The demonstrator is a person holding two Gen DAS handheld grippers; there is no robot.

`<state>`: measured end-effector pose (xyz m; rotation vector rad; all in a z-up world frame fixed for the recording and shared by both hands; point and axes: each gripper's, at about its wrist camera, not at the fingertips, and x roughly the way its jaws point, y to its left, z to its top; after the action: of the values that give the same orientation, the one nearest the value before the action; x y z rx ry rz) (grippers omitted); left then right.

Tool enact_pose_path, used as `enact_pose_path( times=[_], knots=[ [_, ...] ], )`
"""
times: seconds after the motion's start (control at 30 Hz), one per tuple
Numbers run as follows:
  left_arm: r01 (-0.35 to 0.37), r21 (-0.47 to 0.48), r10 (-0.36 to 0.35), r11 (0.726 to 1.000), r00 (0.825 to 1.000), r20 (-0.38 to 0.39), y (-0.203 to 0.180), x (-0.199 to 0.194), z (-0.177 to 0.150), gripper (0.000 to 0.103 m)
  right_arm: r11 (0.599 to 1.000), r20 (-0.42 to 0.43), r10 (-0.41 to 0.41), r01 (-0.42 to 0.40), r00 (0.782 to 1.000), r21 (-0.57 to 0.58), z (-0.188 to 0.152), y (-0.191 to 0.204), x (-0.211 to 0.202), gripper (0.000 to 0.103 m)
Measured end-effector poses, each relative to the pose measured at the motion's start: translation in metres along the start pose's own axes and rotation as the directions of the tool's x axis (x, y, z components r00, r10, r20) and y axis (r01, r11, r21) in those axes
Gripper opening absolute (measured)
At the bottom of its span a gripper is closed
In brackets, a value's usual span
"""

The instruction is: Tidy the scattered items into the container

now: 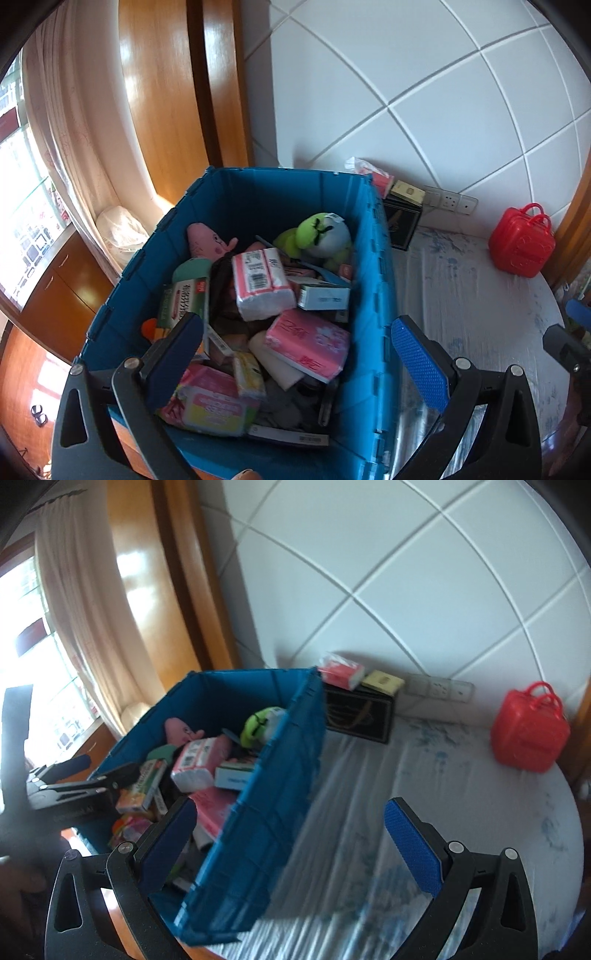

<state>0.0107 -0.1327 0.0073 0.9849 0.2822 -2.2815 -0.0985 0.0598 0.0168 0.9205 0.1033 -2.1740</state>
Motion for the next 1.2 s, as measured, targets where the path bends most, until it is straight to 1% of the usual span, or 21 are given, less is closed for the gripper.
enact_pose_path(
  times=[0.07, 0.17, 0.2, 0.4, 0.6, 0.7, 0.97, 1.2],
  knots=[
    [0.009, -0.01, -0.009, 1.0, 1.0, -0.007, -0.012, -0.009, -0.005, 0.103, 1.0, -0.003, -0.013, 0.013, 1.0, 0.016, -0.01, -0.015, -0.011, 0.103],
    [0.035, -0.001, -0.035, 0.999, 0.999, -0.014, -0.034, -0.021, -0.013, 0.103, 0.999, 0.001, -0.027, 0.027, 1.0, 0.045, -0.025, -0.036, -0.029, 0.103],
    [0.047, 0.006, -0.047, 0.999, 0.999, -0.018, -0.044, -0.027, -0.016, 0.103, 0.998, 0.004, -0.035, 0.035, 0.999, 0.054, -0.03, -0.043, -0.035, 0.103],
    [0.06, 0.079, -0.06, 0.995, 0.998, -0.008, -0.095, -0.053, -0.029, 0.103, 0.992, 0.003, -0.07, 0.069, 0.998, 0.104, -0.055, -0.079, -0.067, 0.103],
    [0.114, 0.092, -0.114, 0.989, 0.993, -0.003, -0.131, -0.077, -0.04, 0.103, 0.986, 0.017, -0.109, 0.106, 0.994, 0.131, -0.075, -0.103, -0.103, 0.103],
    [0.115, 0.115, -0.115, 0.987, 0.993, -0.008, -0.149, -0.087, -0.048, 0.103, 0.982, 0.017, -0.123, 0.119, 0.992, 0.145, -0.083, -0.114, -0.116, 0.103],
    [0.118, 0.125, -0.117, 0.985, 0.993, -0.013, -0.171, -0.106, -0.064, 0.103, 0.978, 0.023, -0.146, 0.141, 0.989, 0.152, -0.099, -0.129, -0.142, 0.103],
    [0.148, 0.121, -0.143, 0.982, 0.989, -0.043, -0.179, -0.112, -0.073, 0.103, 0.98, 0.021, -0.147, 0.142, 0.989, 0.142, -0.106, -0.132, -0.153, 0.103]
  ],
)
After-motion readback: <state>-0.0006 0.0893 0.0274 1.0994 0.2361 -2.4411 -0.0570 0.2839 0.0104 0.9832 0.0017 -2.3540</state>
